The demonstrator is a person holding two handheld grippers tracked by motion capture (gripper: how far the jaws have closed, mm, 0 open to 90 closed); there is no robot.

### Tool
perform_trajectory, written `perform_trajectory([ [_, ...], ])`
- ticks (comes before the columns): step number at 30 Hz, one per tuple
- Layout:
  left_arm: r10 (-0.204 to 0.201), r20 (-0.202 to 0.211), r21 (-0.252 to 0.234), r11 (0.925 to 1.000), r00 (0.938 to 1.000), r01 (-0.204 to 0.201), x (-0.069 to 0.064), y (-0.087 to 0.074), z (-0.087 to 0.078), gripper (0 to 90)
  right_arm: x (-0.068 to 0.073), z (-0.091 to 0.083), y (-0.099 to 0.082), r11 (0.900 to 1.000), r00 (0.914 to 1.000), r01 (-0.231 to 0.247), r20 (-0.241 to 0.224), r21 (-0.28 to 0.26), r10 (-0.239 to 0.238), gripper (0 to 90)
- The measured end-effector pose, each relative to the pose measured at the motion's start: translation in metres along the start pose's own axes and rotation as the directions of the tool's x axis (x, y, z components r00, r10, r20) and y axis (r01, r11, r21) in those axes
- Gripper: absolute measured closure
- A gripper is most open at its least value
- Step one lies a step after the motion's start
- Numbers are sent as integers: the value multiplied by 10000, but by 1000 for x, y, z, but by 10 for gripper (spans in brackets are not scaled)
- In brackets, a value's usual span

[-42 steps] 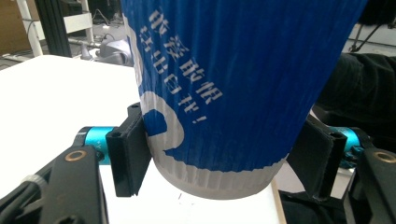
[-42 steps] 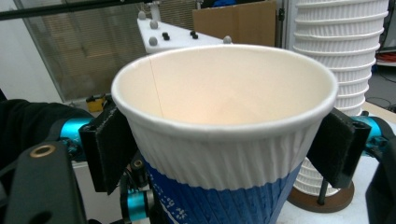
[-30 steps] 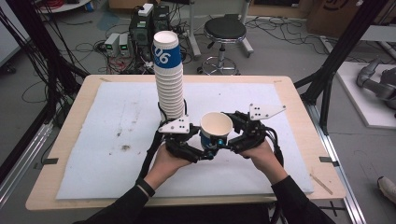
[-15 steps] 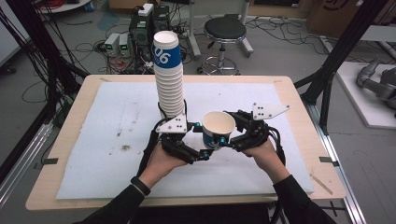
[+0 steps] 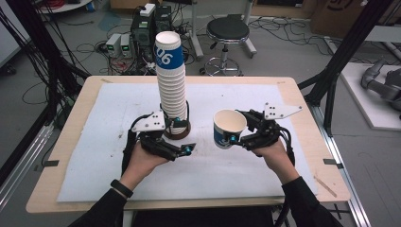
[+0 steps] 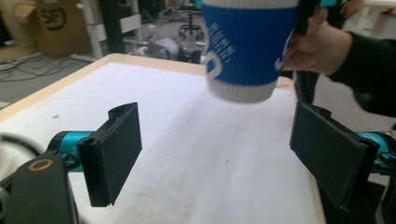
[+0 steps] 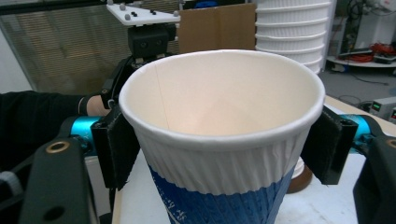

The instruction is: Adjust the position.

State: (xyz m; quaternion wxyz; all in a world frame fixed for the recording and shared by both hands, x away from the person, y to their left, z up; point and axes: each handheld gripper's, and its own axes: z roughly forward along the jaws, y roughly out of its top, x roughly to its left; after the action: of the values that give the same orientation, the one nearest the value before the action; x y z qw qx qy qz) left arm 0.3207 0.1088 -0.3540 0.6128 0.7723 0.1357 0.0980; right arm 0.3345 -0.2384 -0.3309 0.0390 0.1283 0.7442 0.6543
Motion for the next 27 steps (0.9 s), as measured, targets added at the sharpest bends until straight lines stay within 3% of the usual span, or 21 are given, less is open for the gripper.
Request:
perform_trajectory([
  [3, 310, -508, 61, 9995, 9982, -307, 2, -3, -11, 167, -1, -3, -1, 10000, 9999, -39, 131, 84, 38, 237],
  [8, 282, -1145, -142, 9994, 9930, -300, 8, -8, -29, 167, -5, -7, -4, 9999, 9994, -51, 331, 155, 46, 237],
  [10, 103, -1233, -247, 9996, 9923, -135, 11, -11, -33, 167, -6, -8, -4, 9998, 9991, -124, 398, 162, 117, 237],
  [19, 103, -1697, -550, 9983, 9854, -199, 15, -13, -43, 167, -10, -14, -6, 9998, 9984, -133, 557, 167, 124, 237],
  [27, 63, -1605, -538, 9984, 9870, -152, 14, -14, -40, 167, -11, -18, -6, 9998, 9979, -112, 633, 147, 103, 238],
])
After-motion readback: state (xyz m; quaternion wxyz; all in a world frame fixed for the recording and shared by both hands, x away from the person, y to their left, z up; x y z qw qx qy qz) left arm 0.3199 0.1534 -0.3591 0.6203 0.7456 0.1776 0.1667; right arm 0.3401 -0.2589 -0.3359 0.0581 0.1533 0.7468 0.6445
